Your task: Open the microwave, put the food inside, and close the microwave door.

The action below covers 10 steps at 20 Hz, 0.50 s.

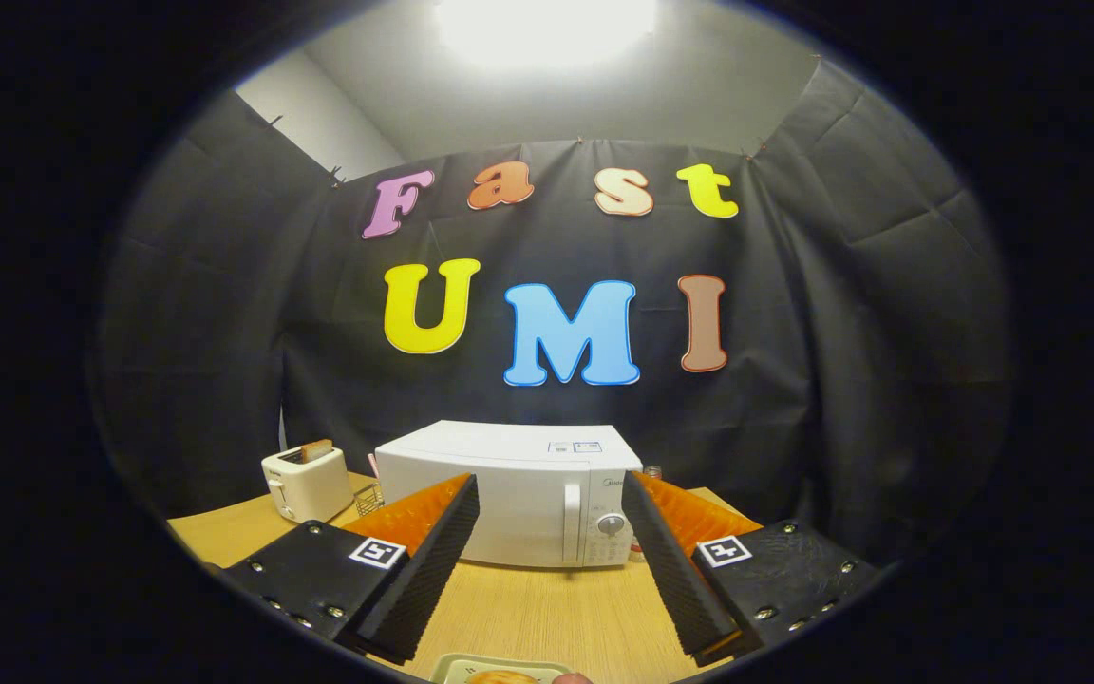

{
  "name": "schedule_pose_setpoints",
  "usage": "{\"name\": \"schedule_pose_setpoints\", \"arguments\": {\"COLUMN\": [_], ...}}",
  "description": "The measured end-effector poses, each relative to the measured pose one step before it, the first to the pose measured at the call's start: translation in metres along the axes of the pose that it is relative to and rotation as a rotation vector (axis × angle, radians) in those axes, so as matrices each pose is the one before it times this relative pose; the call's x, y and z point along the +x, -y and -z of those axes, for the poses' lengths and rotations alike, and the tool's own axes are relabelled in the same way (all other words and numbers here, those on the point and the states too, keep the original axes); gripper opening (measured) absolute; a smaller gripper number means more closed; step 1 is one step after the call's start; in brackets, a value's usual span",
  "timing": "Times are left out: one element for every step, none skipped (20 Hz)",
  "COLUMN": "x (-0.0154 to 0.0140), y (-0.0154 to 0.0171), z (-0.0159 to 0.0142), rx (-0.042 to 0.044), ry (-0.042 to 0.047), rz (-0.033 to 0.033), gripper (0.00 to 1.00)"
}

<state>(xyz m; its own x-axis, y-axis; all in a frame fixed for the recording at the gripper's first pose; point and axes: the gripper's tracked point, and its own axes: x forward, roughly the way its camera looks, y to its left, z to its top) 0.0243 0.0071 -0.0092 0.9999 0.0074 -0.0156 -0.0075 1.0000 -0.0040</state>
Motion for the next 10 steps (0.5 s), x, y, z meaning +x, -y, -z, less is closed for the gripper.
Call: {"name": "schedule_pose_setpoints", "arguments": {"x": [0.00288, 0.00305, 0.00437, 0.00487, 0.00558, 0.00564, 0.00602, 0.00631, 0.00686, 0.00649], "y": [0.00008, -0.00026, -0.00001, -0.00025, -0.00069, 0.00007, -0.00025, -0.00038, 0.00001, 0.00014], "z": [0.0002, 0.00061, 0.00003, 0.00157, 0.0002, 0.00203, 0.00086, 0.00212, 0.00166, 0.00247], "rx": [-0.0004, -0.00037, 0.00046, 0.00207, 0.00354, 0.00334, 0.00163, -0.00037, -0.00261, -0.00269], "ry": [-0.00066, 0.00029, -0.00009, -0.00049, -0.00161, -0.00166, -0.00229, -0.00257, -0.00213, -0.00165], "rz": [-0.00098, -0.00094, 0.00006, -0.00097, -0.00194, -0.00105, -0.00127, -0.00278, -0.00183, -0.00214], "gripper": [0.96, 0.96, 0.96, 0.96, 0.96, 0.96, 0.96, 0.96, 0.96, 0.96]}}
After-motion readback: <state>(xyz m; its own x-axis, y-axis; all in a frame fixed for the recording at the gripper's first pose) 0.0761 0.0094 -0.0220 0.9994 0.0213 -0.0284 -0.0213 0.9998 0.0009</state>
